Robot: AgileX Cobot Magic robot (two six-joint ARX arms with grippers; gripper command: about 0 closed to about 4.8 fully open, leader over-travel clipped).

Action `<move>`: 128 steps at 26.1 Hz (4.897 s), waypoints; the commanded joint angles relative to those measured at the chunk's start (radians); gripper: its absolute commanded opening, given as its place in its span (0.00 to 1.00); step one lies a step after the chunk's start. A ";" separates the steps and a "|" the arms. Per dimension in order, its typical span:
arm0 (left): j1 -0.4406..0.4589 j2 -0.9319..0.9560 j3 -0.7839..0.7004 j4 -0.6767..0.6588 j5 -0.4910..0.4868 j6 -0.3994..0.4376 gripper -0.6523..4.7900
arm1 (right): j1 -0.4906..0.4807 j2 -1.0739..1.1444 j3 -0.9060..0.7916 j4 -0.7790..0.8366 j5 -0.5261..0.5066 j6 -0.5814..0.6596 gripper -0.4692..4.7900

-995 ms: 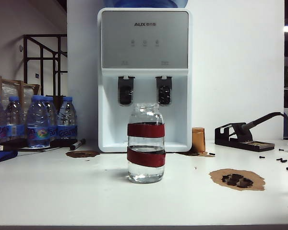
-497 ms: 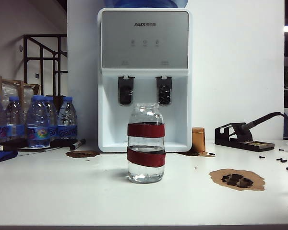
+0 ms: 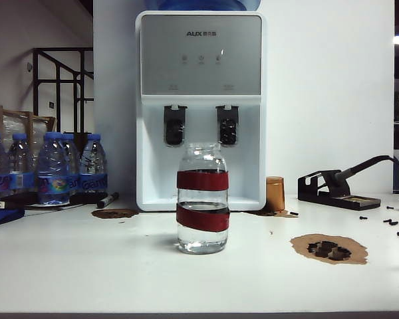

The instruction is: Pick up the water bottle with two loops of red belts, then reach the front water dispenser and gently press the gray-black baffle horizontally to get a little water.

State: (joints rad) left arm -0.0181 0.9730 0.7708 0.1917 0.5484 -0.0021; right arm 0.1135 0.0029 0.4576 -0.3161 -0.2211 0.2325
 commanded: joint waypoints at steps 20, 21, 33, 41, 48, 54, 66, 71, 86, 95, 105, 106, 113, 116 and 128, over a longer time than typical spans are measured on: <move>-0.022 0.392 -0.161 -0.010 0.406 0.582 0.11 | 0.002 0.125 0.419 -0.647 -0.142 -0.057 0.08; -0.021 0.396 -0.161 -0.016 0.404 0.620 0.11 | 0.002 0.129 0.425 -0.656 -0.142 -0.057 0.08; -0.023 0.690 -0.159 0.163 0.449 0.717 1.00 | 0.002 0.177 0.445 -0.726 -0.145 -0.073 0.08; -0.032 0.797 -0.159 0.203 0.651 0.717 1.00 | 0.002 0.183 0.445 -0.725 -0.144 -0.093 0.09; -0.141 0.803 -0.159 0.262 0.618 0.717 1.00 | 0.002 0.187 0.445 -0.723 -0.144 -0.101 0.08; -0.294 0.803 -0.159 0.407 0.451 0.708 1.00 | 0.002 0.189 0.445 -0.715 -0.138 -0.114 0.08; -0.360 0.940 -0.041 0.501 0.252 0.569 1.00 | 0.002 0.195 0.445 -0.714 -0.127 -0.123 0.09; -0.357 0.978 0.002 0.497 0.264 0.551 1.00 | 0.002 0.195 0.445 -0.715 -0.111 -0.130 0.09; -0.418 0.978 0.003 0.511 0.264 0.536 1.00 | 0.002 0.195 0.445 -0.715 -0.112 -0.130 0.09; -0.472 1.003 0.022 0.540 0.188 0.536 1.00 | 0.002 0.195 0.445 -0.714 -0.112 -0.130 0.09; -0.498 1.017 0.029 0.707 -0.076 0.313 0.11 | 0.002 0.195 0.445 -0.713 -0.111 -0.131 0.09; -0.499 1.017 0.029 0.738 -0.134 0.265 0.11 | 0.002 0.195 0.445 -0.713 -0.111 -0.132 0.09; -0.521 1.017 0.034 0.862 -0.498 0.100 0.11 | 0.002 0.195 0.445 -0.691 -0.112 -0.132 0.09; -0.522 1.017 0.079 0.792 -0.559 0.100 0.11 | 0.002 0.195 0.445 -0.691 -0.112 -0.132 0.08; -0.513 1.022 0.278 0.594 -0.640 0.069 0.11 | 0.002 0.194 0.445 -0.692 -0.119 -0.132 0.08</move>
State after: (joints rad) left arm -0.5377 1.9953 1.0393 0.7616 -0.0795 0.0696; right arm 0.1139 0.1936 0.8982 -1.0210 -0.3370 0.1043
